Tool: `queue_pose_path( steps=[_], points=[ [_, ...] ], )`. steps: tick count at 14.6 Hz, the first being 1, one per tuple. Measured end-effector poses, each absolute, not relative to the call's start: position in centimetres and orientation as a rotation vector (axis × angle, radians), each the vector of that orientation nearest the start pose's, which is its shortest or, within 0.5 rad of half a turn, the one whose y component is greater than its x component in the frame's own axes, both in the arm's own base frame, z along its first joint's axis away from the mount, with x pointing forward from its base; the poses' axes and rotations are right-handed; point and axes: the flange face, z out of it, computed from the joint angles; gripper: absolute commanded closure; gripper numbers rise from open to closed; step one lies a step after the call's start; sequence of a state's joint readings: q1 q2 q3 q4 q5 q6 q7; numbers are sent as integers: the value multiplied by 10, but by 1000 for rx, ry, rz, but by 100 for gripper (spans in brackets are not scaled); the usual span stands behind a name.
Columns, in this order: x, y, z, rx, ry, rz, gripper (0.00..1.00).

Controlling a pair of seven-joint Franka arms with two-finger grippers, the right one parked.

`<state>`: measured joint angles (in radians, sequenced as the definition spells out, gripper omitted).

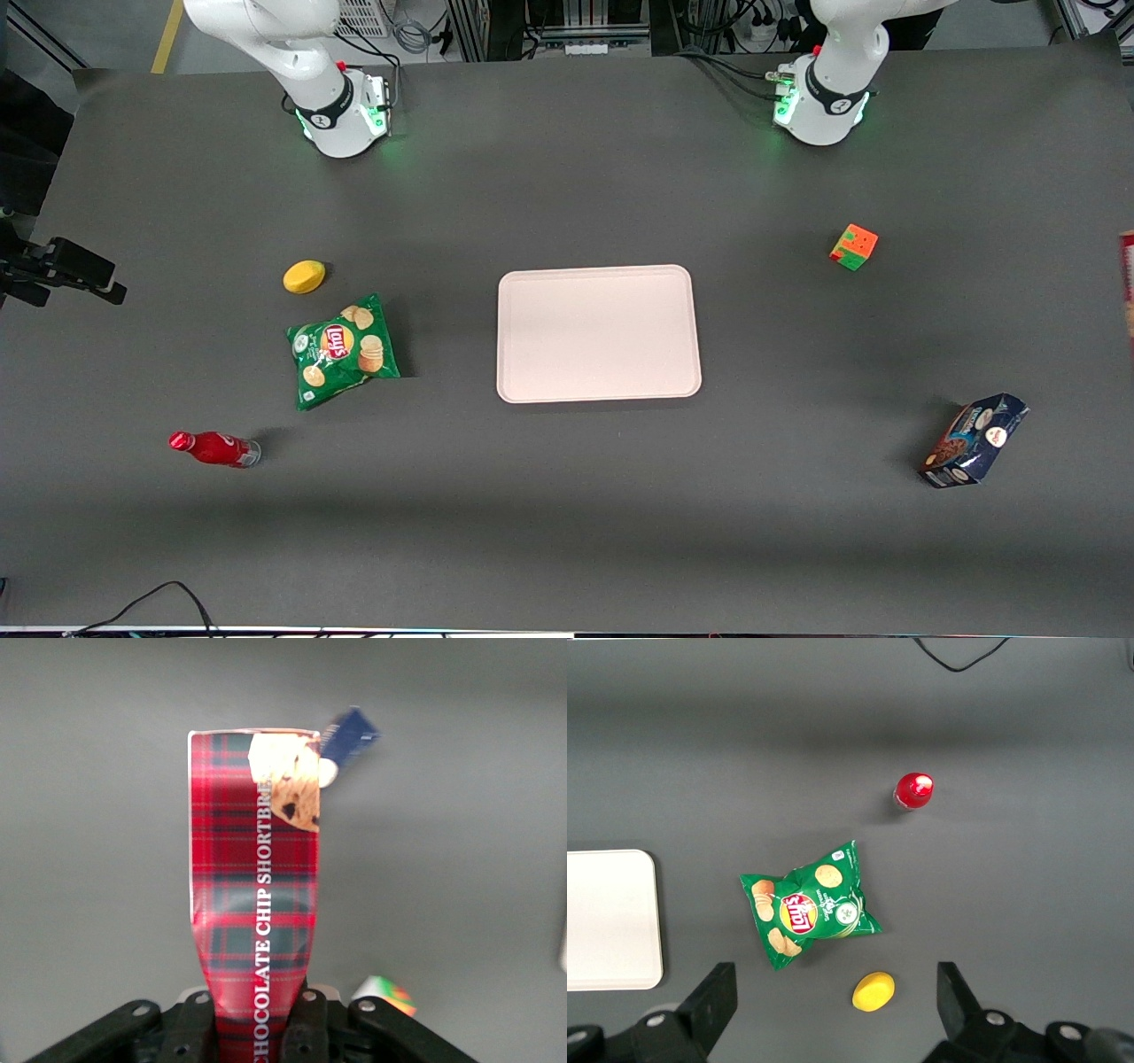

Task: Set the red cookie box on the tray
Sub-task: 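Carry the held box with the left gripper over the white tray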

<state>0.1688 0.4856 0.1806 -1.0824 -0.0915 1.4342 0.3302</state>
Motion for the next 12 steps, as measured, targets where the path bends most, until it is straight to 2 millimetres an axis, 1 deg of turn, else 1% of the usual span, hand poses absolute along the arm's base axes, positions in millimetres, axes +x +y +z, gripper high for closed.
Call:
queue_pose_path(
  steps=[2,5,7,9,10,12],
  points=[
    [658,134,545,-3219,-90,237,82],
    [662,46,560,-3254,-92,248,82],
    [660,-12,569,-3261,-88,249,82],
    [657,-71,573,-3268,-93,231,82],
    [654,-100,573,-3268,-106,211,80],
    [644,-167,570,-3256,-130,157,80]
  ],
)
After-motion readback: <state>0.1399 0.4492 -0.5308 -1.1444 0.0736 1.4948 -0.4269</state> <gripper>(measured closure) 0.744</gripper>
